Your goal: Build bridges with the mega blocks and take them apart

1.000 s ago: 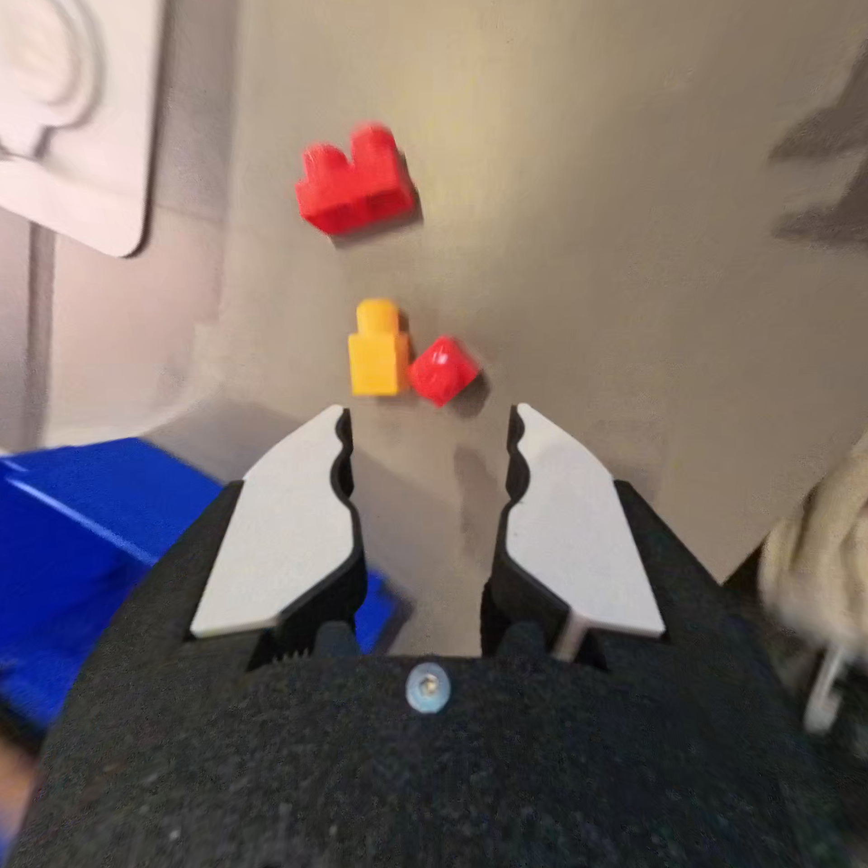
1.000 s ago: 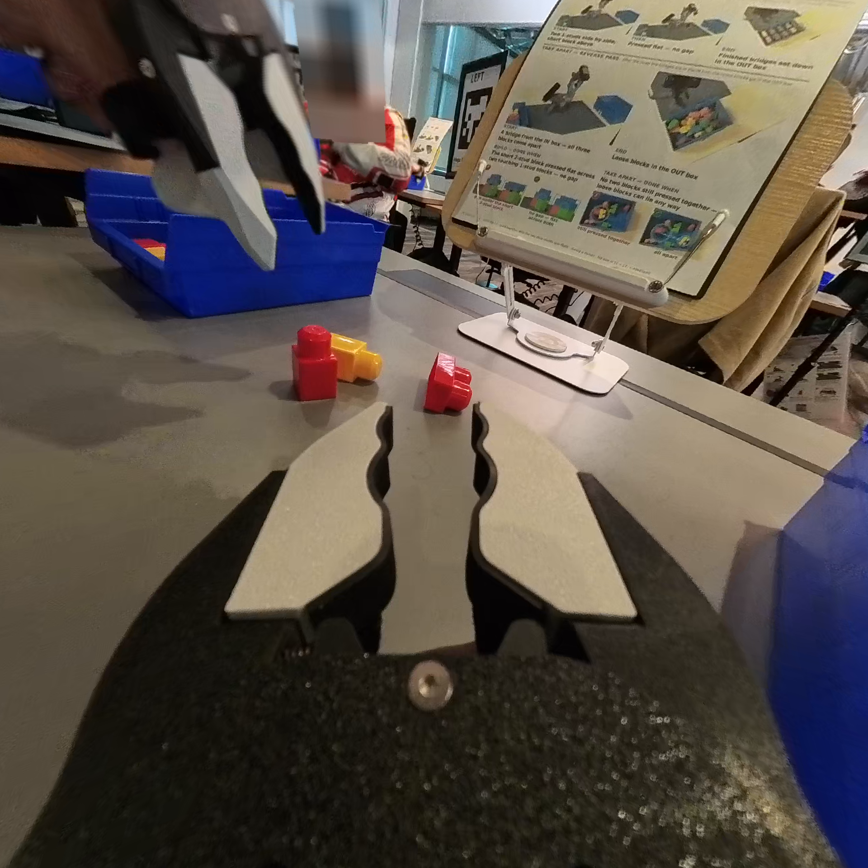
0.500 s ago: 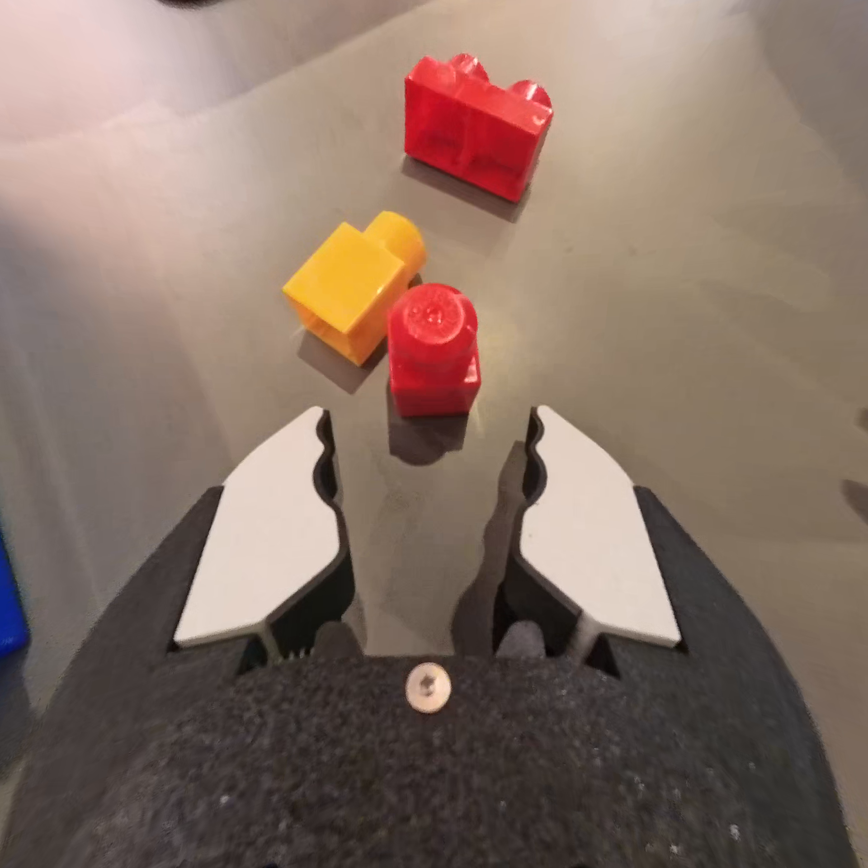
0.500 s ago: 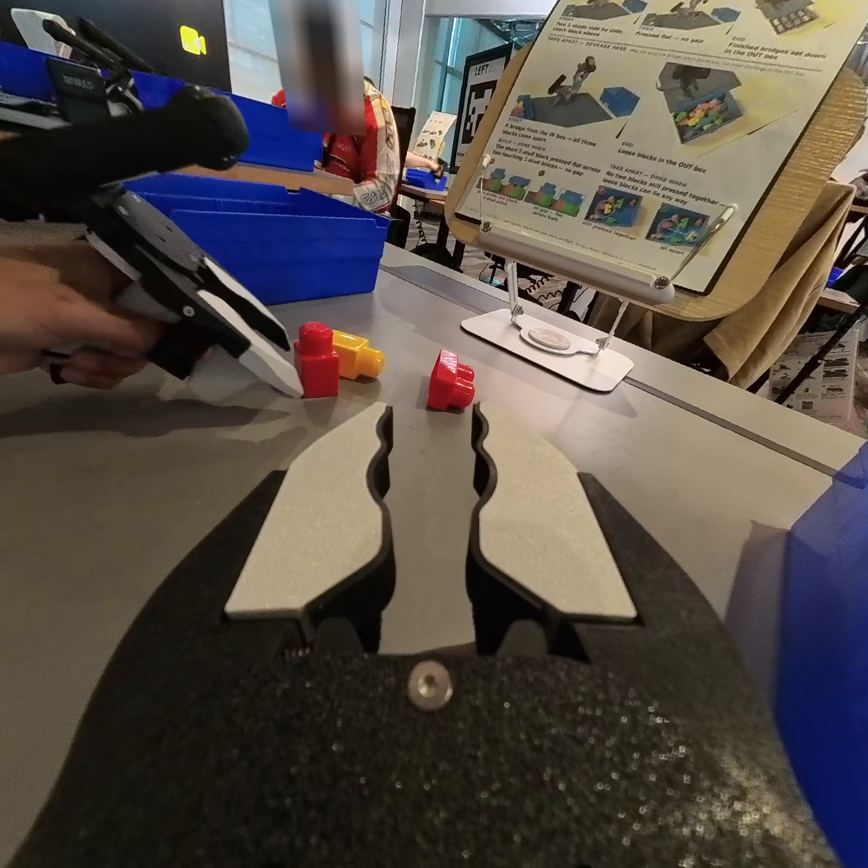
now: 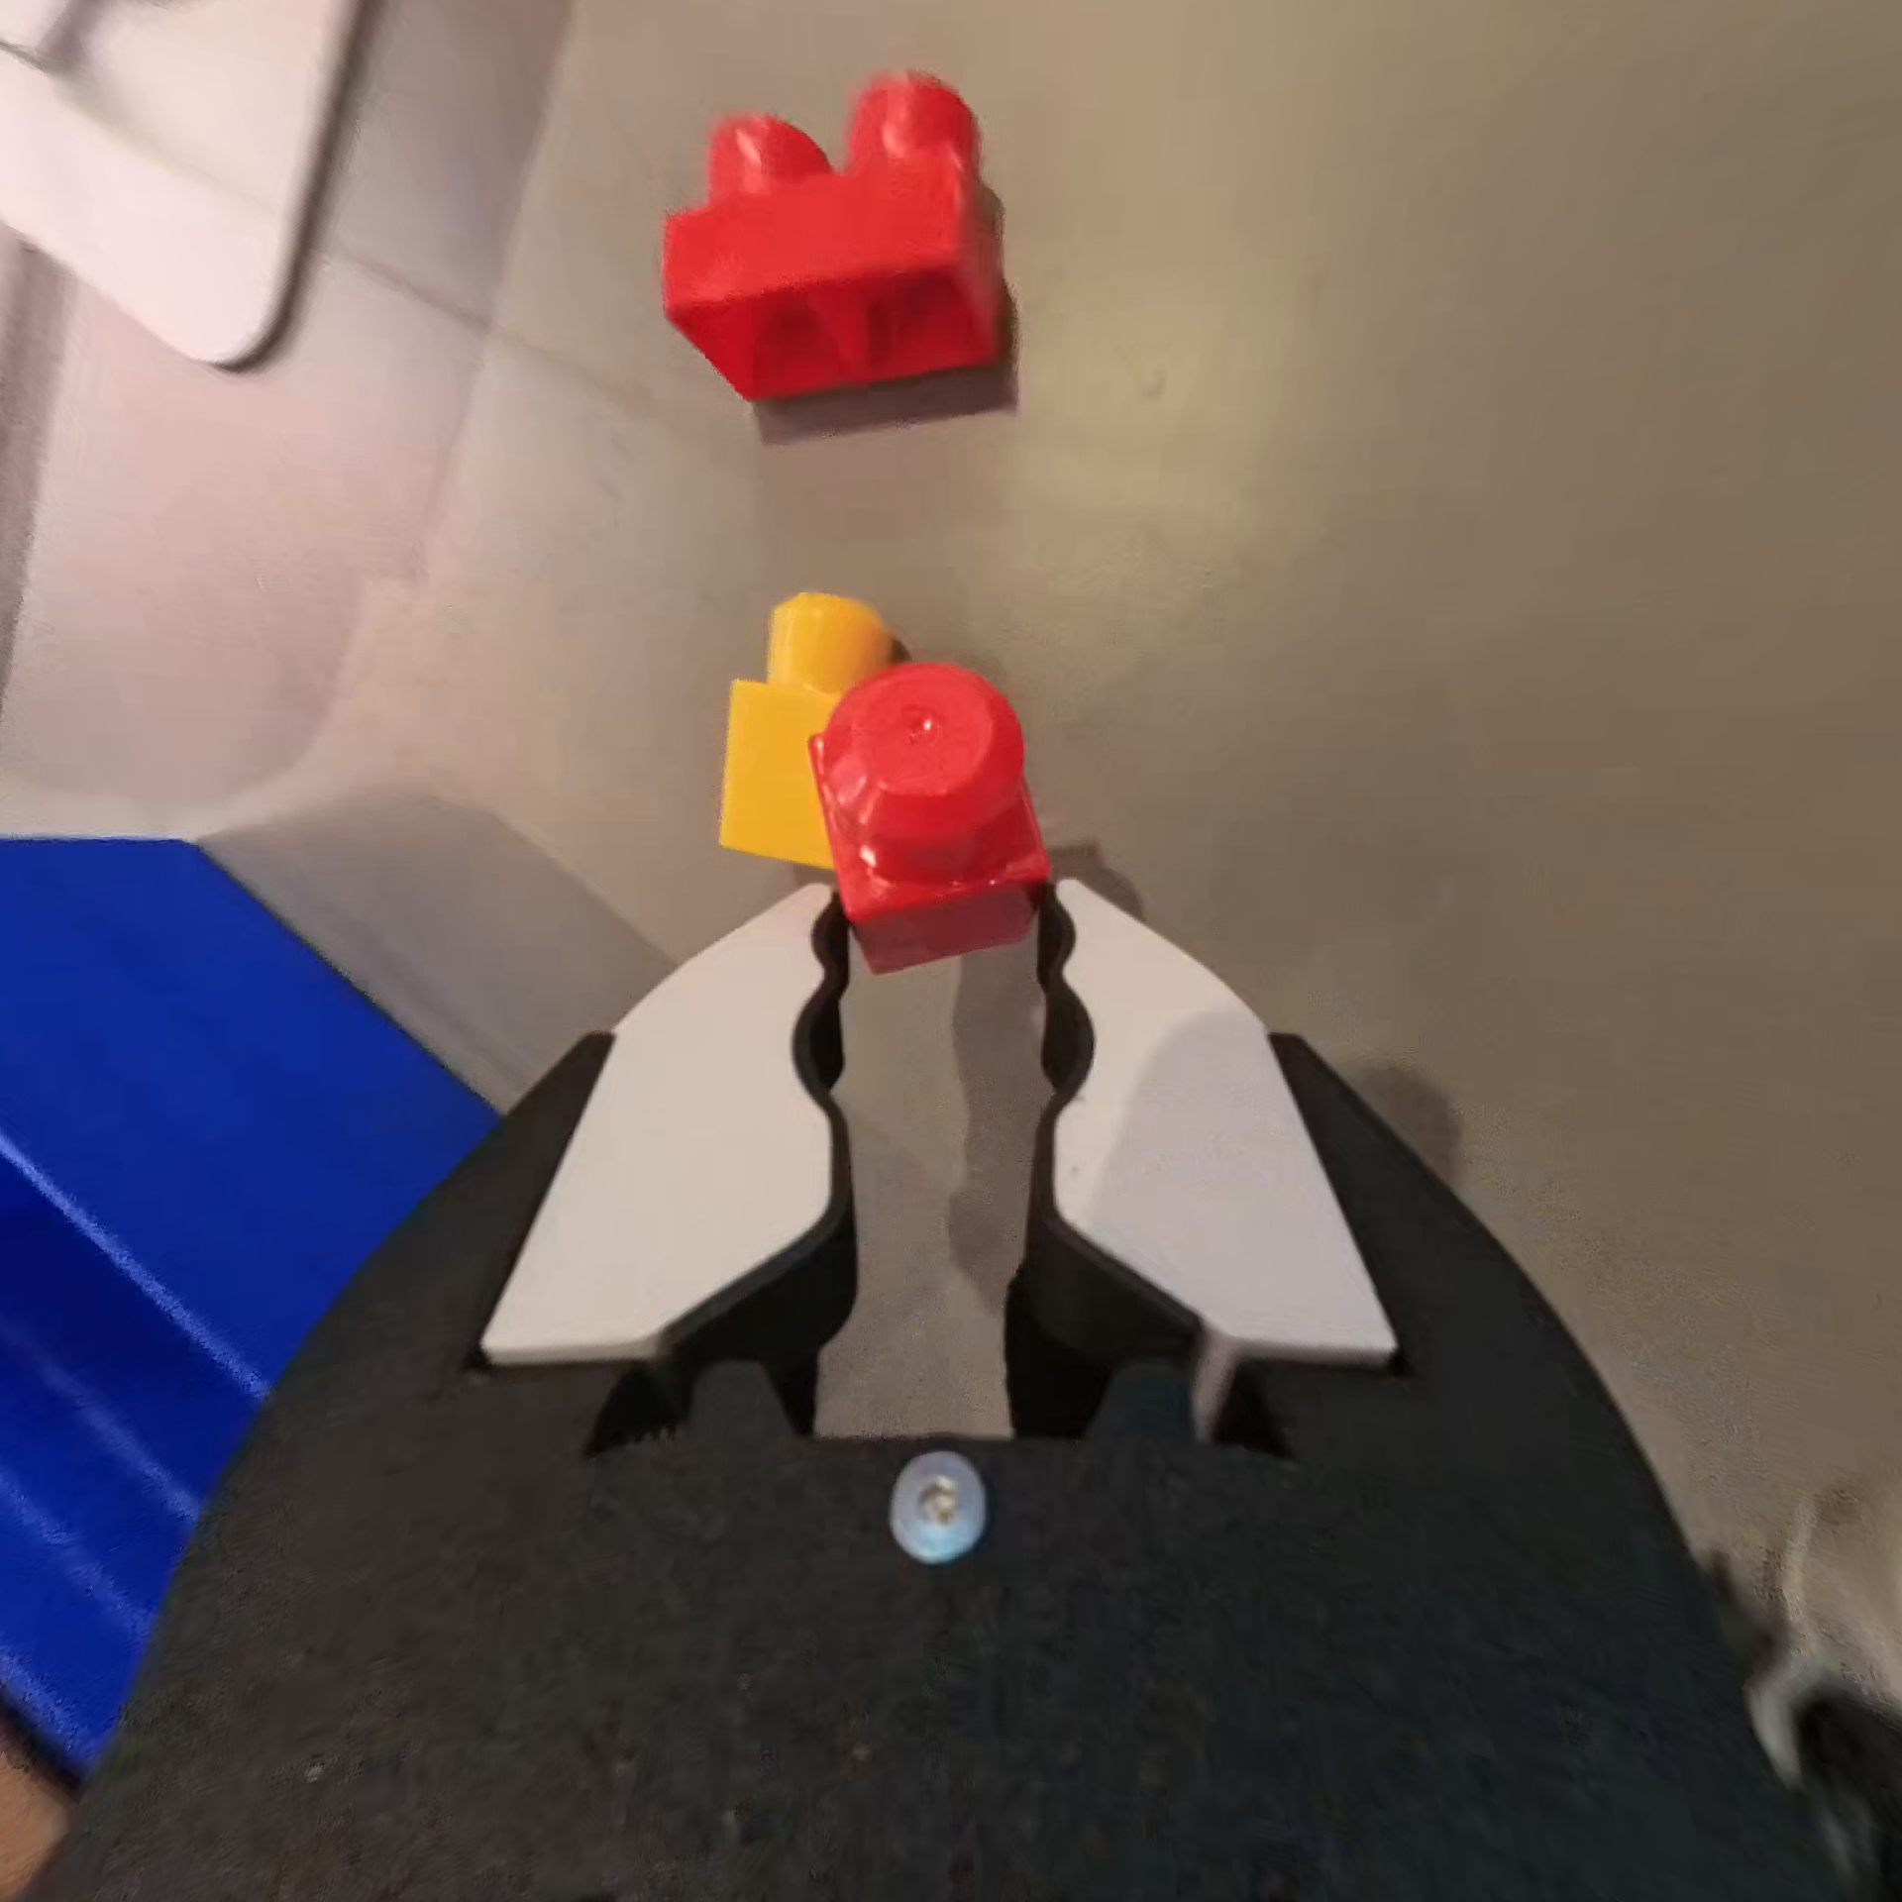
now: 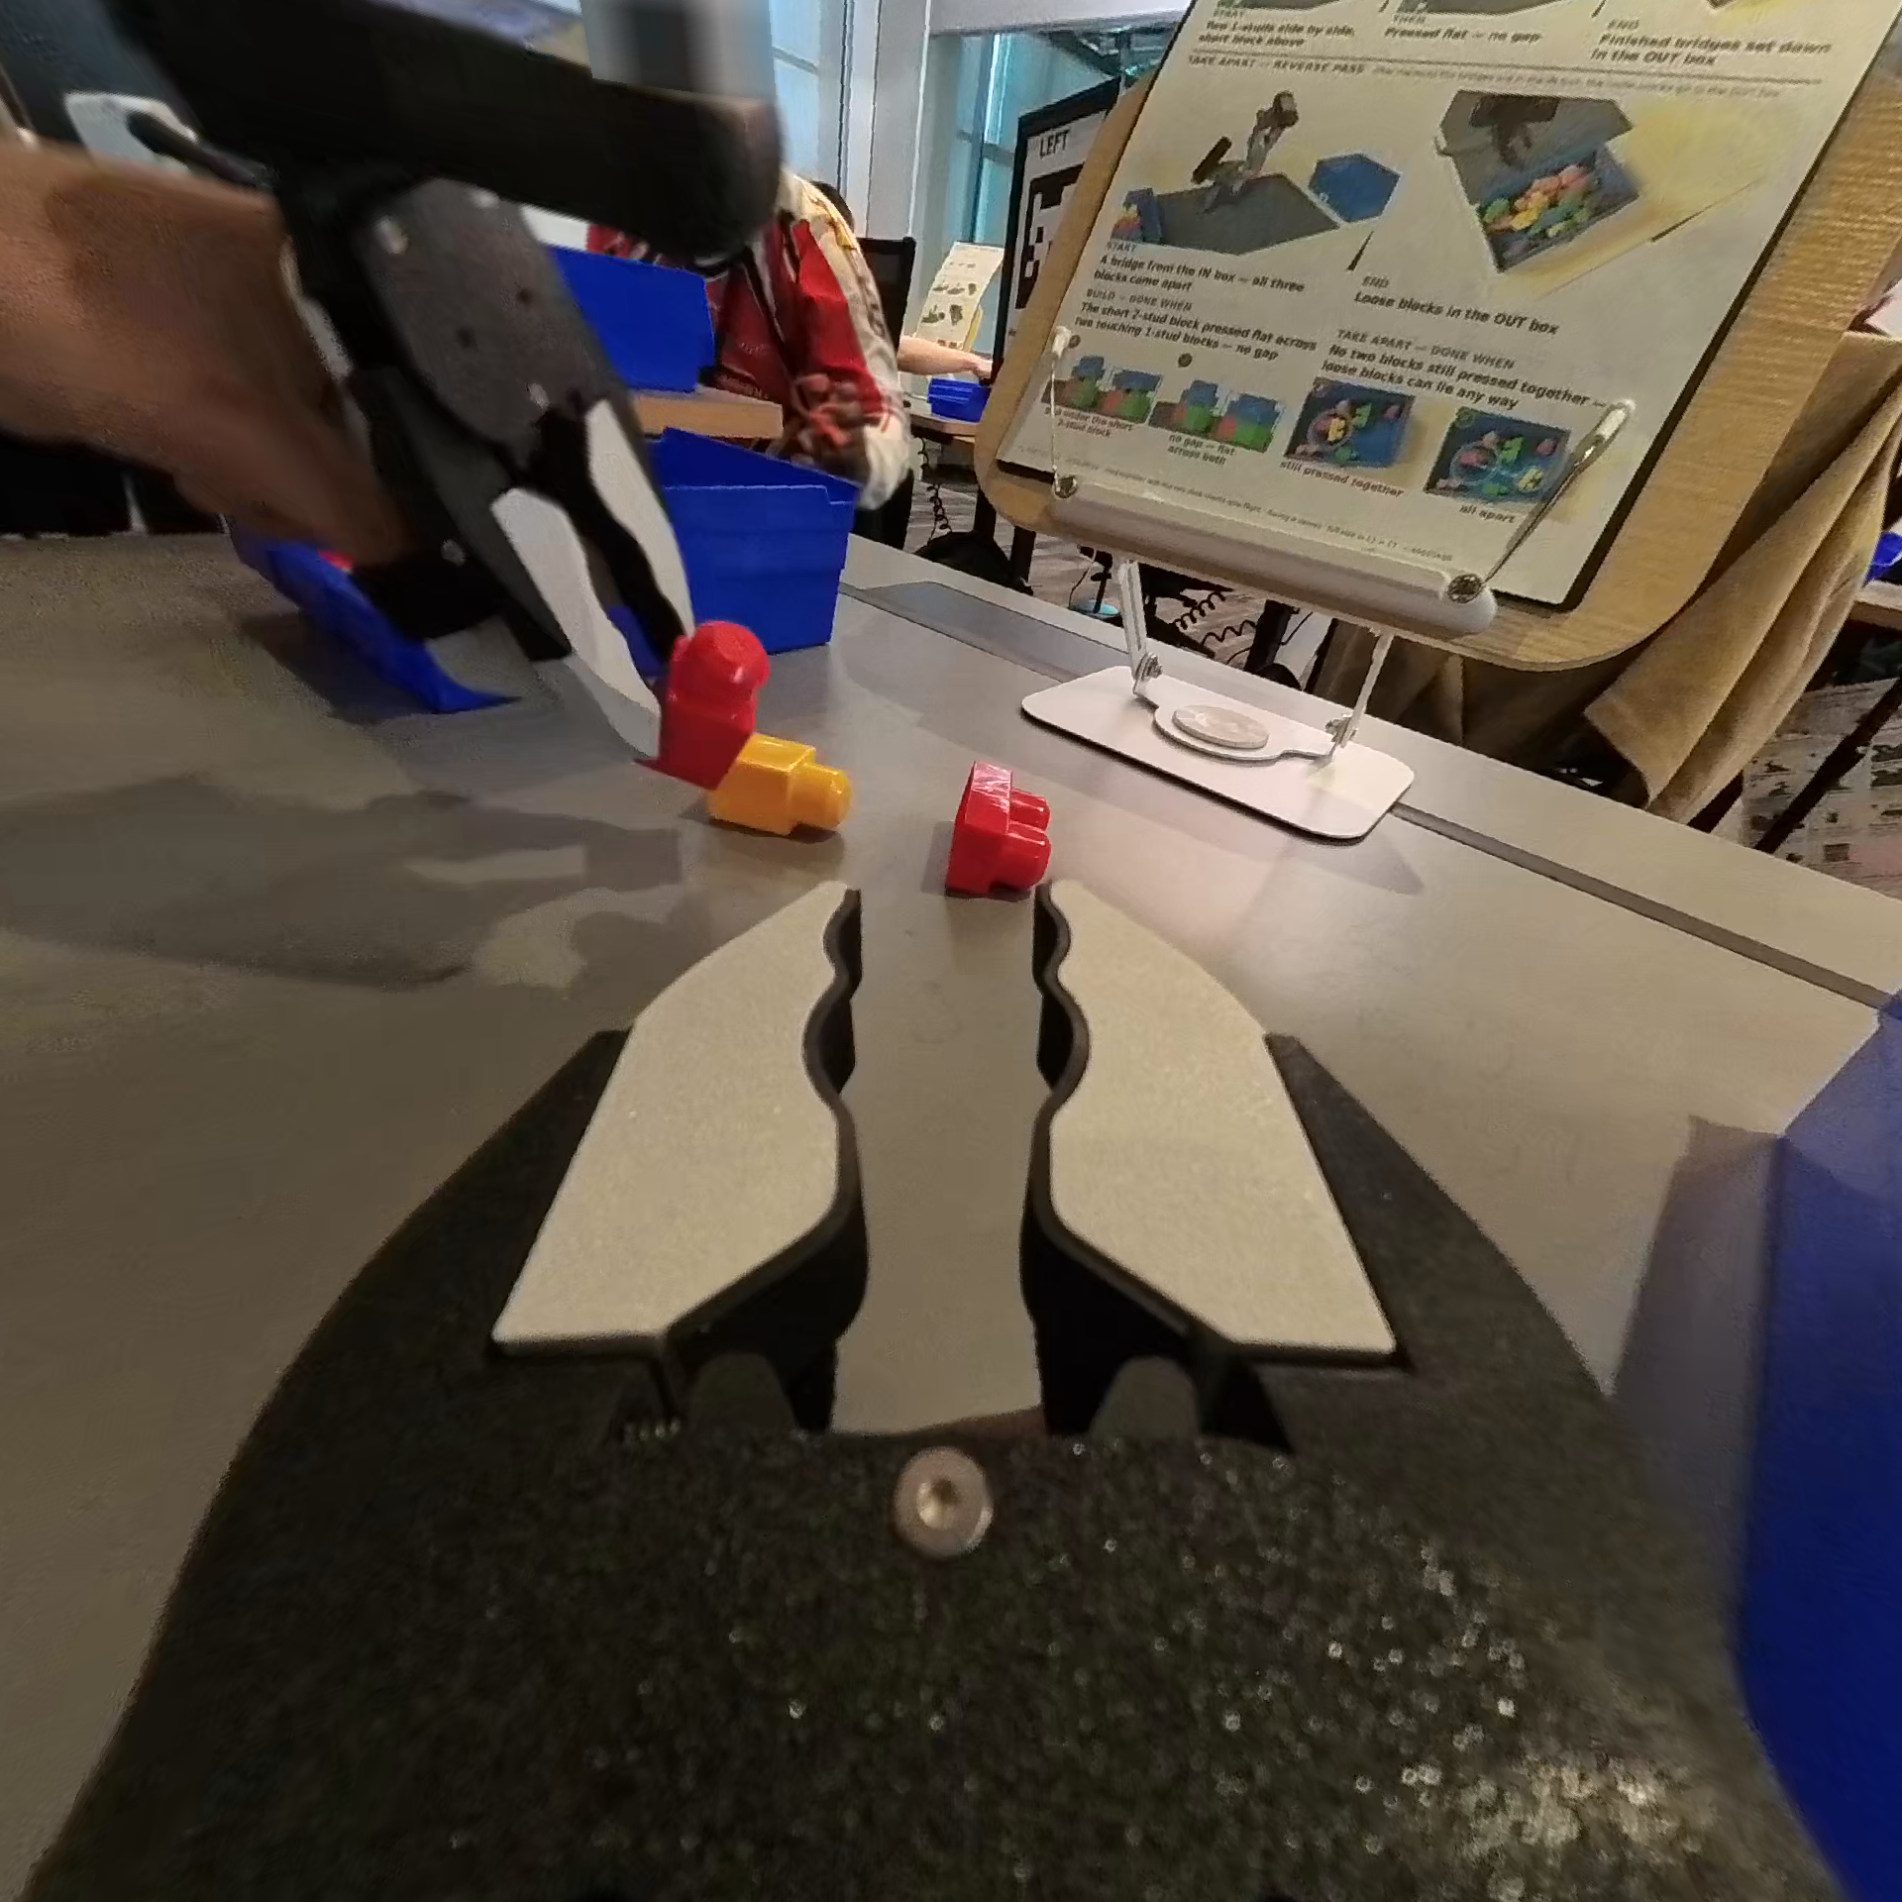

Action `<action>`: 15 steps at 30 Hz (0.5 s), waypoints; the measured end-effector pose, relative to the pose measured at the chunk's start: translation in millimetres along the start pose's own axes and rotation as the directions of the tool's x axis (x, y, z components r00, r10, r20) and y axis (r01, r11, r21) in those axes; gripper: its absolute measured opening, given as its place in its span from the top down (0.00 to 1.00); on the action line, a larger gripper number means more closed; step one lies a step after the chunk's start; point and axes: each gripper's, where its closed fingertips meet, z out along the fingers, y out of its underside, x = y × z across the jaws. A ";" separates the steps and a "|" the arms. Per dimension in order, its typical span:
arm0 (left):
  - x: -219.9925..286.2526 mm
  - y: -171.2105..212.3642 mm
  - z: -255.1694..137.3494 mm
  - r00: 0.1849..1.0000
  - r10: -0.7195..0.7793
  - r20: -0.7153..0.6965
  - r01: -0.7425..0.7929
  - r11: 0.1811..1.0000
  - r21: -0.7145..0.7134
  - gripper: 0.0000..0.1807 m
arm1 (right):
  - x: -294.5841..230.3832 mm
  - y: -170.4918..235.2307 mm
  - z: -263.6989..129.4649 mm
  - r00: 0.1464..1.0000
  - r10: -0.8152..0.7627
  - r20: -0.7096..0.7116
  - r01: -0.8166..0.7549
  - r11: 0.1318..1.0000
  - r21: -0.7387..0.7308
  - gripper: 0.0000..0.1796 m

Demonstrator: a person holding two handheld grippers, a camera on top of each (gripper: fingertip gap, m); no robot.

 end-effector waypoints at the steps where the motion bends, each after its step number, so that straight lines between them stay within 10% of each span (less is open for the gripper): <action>1: 1.5 1.9 -1.1 0.997 0.056 -0.049 -0.059 0.995 -0.076 0.81 | -0.1 0.3 0.4 1.000 0.001 0.001 -0.001 1.000 -0.001 0.82; 8: -8.1 16.9 10.0 0.942 0.215 -0.259 -0.318 0.823 -0.471 0.81 | -0.5 0.5 0.4 1.000 0.000 0.005 0.000 1.000 -0.003 0.83; 15: 11.8 13.5 25.6 0.928 0.231 -0.292 -0.360 0.753 -0.551 0.81 | 0.6 0.7 -1.4 1.000 0.015 0.008 -0.015 1.000 -0.002 0.83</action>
